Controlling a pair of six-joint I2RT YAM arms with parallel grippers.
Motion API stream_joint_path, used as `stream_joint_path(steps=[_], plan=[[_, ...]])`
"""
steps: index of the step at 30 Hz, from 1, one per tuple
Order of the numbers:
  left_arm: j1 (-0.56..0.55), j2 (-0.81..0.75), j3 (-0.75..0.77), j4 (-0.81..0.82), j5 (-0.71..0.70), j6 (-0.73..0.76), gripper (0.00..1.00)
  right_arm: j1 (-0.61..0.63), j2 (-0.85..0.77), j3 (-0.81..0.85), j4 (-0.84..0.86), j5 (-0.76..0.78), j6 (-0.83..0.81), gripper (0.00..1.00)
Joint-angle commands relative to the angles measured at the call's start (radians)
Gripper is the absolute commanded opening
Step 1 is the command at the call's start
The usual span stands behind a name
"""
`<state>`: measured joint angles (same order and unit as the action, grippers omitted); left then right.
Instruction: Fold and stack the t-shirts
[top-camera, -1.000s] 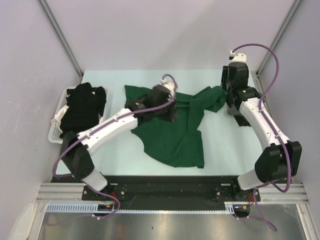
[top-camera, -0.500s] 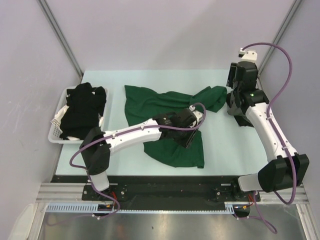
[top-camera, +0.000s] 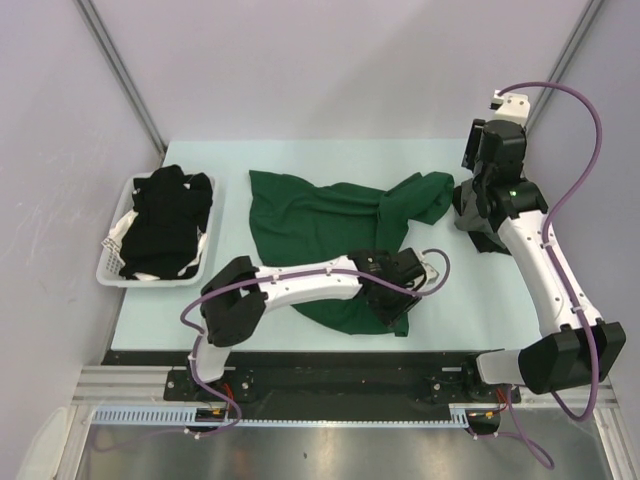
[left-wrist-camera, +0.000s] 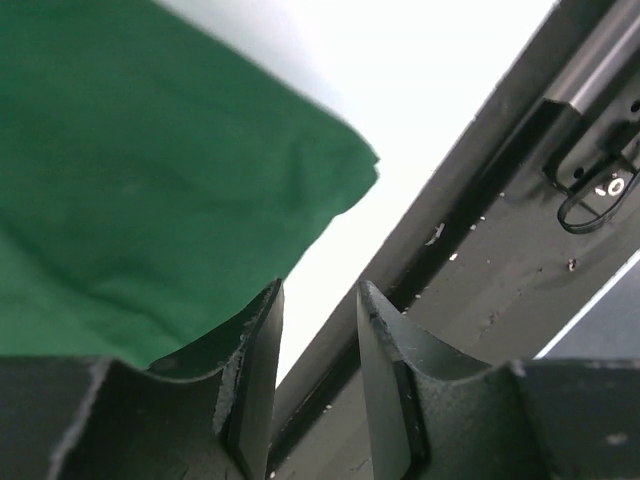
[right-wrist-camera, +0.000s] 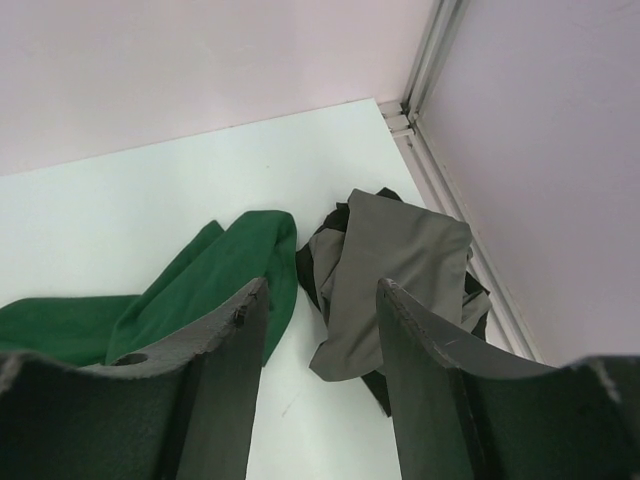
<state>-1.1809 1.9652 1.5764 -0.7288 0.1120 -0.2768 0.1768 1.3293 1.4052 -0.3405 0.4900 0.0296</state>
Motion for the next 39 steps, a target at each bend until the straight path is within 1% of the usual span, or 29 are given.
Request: stream_joint_path(steps=[1, 5, 15, 19, 32, 34, 37, 39], plan=[[-0.010, 0.040, 0.091, -0.026, 0.052, 0.051, 0.41, -0.005, -0.045, 0.046, 0.011, 0.030, -0.010, 0.53], [-0.011, 0.078, 0.149, -0.049, 0.071, 0.071, 0.43, -0.007, -0.050, 0.046, 0.014, 0.035, -0.008, 0.54], [-0.013, 0.173, 0.224, -0.032, 0.152, 0.085, 0.48, -0.008, -0.064, 0.072, 0.008, 0.038, -0.014, 0.56], [-0.014, 0.221, 0.267, -0.053, 0.173, 0.087, 0.50, -0.007, -0.071, 0.094, 0.003, 0.039, -0.016, 0.56], [-0.016, 0.277, 0.270, -0.058, 0.193, 0.096, 0.52, -0.007, -0.074, 0.097, -0.009, 0.042, -0.017, 0.57], [-0.017, 0.282, 0.270, -0.057, 0.192, 0.096, 0.52, -0.007, -0.073, 0.095, -0.011, 0.042, -0.017, 0.57], [-0.016, 0.296, 0.267, -0.057, 0.186, 0.097, 0.49, -0.007, -0.070, 0.095, -0.009, 0.039, -0.014, 0.57], [-0.017, 0.302, 0.263, -0.058, 0.166, 0.099, 0.44, -0.007, -0.068, 0.095, -0.009, 0.038, -0.013, 0.57]])
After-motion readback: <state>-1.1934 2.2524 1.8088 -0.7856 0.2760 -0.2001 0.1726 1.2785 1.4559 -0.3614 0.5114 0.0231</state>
